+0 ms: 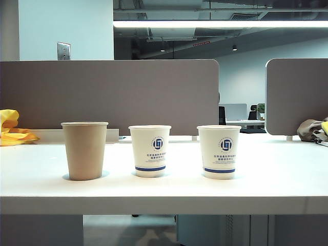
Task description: Pick up all the paper cups on the table one by one and stack them together.
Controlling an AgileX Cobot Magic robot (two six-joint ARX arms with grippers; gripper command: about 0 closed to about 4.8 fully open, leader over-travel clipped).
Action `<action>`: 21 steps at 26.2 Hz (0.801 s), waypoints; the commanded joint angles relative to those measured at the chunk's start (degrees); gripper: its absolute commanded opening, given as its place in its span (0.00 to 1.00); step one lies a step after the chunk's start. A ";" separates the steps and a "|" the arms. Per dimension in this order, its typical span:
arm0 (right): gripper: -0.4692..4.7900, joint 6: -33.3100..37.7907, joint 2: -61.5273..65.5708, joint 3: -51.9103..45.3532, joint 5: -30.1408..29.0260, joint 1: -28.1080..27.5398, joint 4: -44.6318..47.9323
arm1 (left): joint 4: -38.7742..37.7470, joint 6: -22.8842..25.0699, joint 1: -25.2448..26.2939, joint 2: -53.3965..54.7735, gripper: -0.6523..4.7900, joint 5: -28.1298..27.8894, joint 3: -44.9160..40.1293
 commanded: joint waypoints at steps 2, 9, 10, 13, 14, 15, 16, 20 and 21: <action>0.11 -3.15 -0.02 -0.39 2.14 -0.07 0.90 | 0.48 0.11 0.04 0.04 0.11 -0.04 0.22; 0.11 -3.10 -0.02 -0.39 2.91 -0.07 0.92 | 0.85 -0.26 0.04 0.04 0.11 0.04 0.22; 0.11 -2.86 -0.02 -0.39 2.89 -0.07 0.96 | 0.74 -0.28 0.04 0.04 0.11 0.04 0.22; 0.11 -2.86 -0.02 -0.39 2.49 -0.02 1.57 | 0.94 -0.28 0.04 0.04 0.11 0.20 0.22; 0.11 -2.86 -0.02 -0.39 2.47 -0.04 1.84 | 1.14 -0.28 0.04 0.04 0.11 0.39 0.22; 0.11 -2.80 -0.02 -0.37 2.47 -0.04 1.81 | 1.44 -0.42 0.04 0.04 0.11 0.48 0.22; 0.11 -2.08 -0.02 -0.39 2.36 -0.02 1.68 | 1.81 -1.92 0.04 0.04 0.11 0.42 0.22; 0.11 13.92 -0.02 -0.37 -1.53 -0.02 2.12 | 3.63 -12.44 0.04 0.04 0.11 0.61 1.11; 0.11 19.21 -0.02 -0.13 -3.67 -0.02 4.04 | 3.87 -14.29 0.04 0.04 0.11 2.36 3.15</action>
